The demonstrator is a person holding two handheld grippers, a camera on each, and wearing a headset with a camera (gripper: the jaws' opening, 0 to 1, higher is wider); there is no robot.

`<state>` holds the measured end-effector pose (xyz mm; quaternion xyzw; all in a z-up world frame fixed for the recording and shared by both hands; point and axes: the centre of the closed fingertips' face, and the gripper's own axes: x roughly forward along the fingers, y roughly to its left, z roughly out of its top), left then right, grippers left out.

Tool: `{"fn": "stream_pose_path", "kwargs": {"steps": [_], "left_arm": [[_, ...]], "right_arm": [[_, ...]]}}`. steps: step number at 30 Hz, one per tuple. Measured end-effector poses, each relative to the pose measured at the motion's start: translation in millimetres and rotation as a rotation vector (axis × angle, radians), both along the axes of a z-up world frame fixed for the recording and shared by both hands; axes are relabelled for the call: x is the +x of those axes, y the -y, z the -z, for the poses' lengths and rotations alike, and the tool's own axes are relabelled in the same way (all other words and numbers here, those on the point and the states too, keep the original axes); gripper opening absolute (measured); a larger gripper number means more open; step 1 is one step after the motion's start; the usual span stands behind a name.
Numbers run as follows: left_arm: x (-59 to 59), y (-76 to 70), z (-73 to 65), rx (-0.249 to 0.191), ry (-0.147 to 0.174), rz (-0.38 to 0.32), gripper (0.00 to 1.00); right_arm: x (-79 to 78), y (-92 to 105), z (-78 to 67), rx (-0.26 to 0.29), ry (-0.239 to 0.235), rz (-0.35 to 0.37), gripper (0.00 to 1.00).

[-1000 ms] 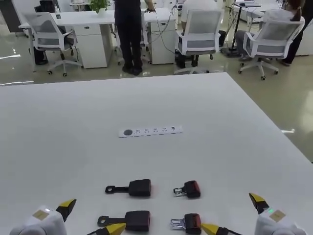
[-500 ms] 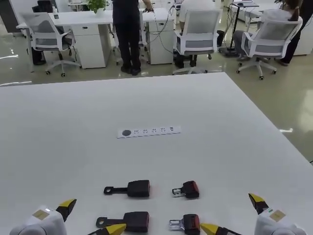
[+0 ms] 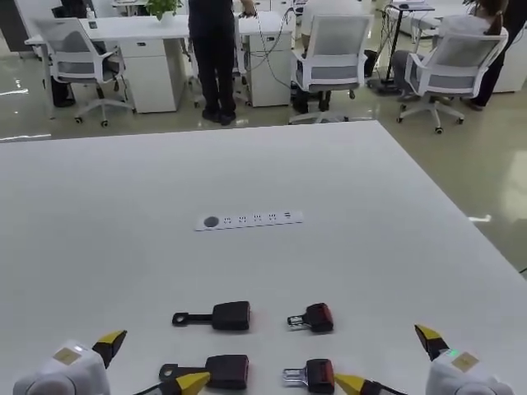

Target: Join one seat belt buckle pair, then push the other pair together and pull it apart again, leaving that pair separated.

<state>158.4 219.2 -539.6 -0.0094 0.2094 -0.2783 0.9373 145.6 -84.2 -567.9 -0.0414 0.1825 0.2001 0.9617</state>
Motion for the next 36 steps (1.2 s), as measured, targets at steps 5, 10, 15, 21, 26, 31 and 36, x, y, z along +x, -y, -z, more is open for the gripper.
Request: {"fn": "stream_pose_path", "kwargs": {"steps": [5,10,15,21,26,31,36], "left_arm": [[0.8,1.2,1.3,-0.001,-0.002,0.007,1.00],[1.5,3.2,0.6,0.000,-0.002,0.012,1.00],[2.3,5.8,-1.1,0.002,0.002,0.022,1.00],[1.8,4.7,1.5,0.000,-0.006,0.032,1.00],[0.7,2.8,3.9,0.005,-0.013,0.029,1.00],[1.1,3.8,4.3,0.008,-0.016,0.032,1.00],[1.4,4.8,4.2,0.008,-0.016,0.035,1.00]], "right_arm": [[-0.8,1.1,-0.8,0.000,0.001,0.003,0.98],[-1.0,1.1,-2.2,0.002,0.003,0.006,0.98],[-1.4,-1.4,-1.8,0.008,0.001,-0.004,0.98],[-0.9,-2.1,-1.5,0.012,0.001,-0.004,0.97],[-1.2,-2.8,-0.8,0.017,-0.005,-0.005,0.97],[-1.7,-4.6,2.5,0.013,-0.014,-0.014,0.97],[-2.4,-8.1,5.0,0.011,-0.019,-0.028,0.97]]}}
